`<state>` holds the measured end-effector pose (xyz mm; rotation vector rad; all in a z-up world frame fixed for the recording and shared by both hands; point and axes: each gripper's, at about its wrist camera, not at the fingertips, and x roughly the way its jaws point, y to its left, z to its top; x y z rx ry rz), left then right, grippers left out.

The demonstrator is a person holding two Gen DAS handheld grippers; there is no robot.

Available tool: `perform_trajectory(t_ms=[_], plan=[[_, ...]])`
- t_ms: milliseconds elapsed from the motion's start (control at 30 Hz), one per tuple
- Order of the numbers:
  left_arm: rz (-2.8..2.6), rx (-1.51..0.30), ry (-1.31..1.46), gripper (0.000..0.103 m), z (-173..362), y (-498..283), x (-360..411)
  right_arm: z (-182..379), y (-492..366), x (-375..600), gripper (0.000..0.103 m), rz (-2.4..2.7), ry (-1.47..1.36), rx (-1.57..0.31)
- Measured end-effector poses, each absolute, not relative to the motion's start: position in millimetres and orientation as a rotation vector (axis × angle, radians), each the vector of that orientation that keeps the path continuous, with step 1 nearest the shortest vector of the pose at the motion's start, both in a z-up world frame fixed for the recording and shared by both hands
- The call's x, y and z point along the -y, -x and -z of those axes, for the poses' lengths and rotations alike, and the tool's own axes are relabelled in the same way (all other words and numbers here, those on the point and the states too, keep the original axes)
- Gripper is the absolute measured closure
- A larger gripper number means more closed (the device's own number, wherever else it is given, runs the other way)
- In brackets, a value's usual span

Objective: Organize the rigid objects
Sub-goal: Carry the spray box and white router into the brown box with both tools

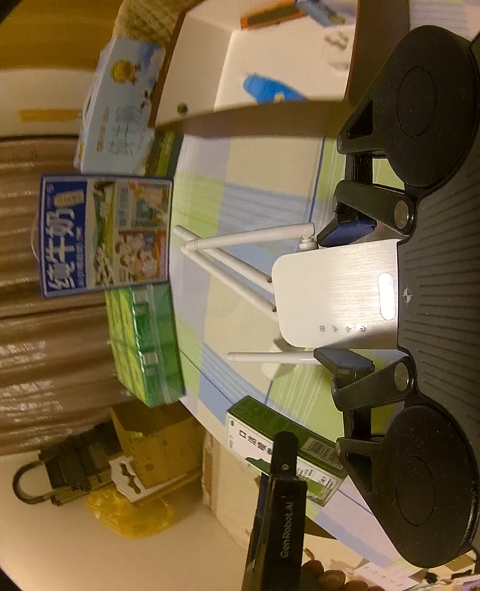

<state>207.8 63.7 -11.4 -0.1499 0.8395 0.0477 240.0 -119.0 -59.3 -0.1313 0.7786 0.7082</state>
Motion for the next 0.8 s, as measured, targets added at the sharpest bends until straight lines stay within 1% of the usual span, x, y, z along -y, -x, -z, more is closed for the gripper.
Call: perform_trajectory(t_ms=[300, 633, 800], plan=[[0.098, -0.78, 0.097, 0.053, -12, -229, 12, 37, -245, 192, 0.048, -0.599, 0.068, -0.748], [0.239, -0.754, 0.061, 0.053, -14, -261, 118, 17, -271, 281, 0.048, -0.469, -0.005, -0.72], [0.258, -0.764, 0.054, 0.053, -15, -285, 152, 12, -289, 315, 0.048, -0.434, -0.016, -0.707]])
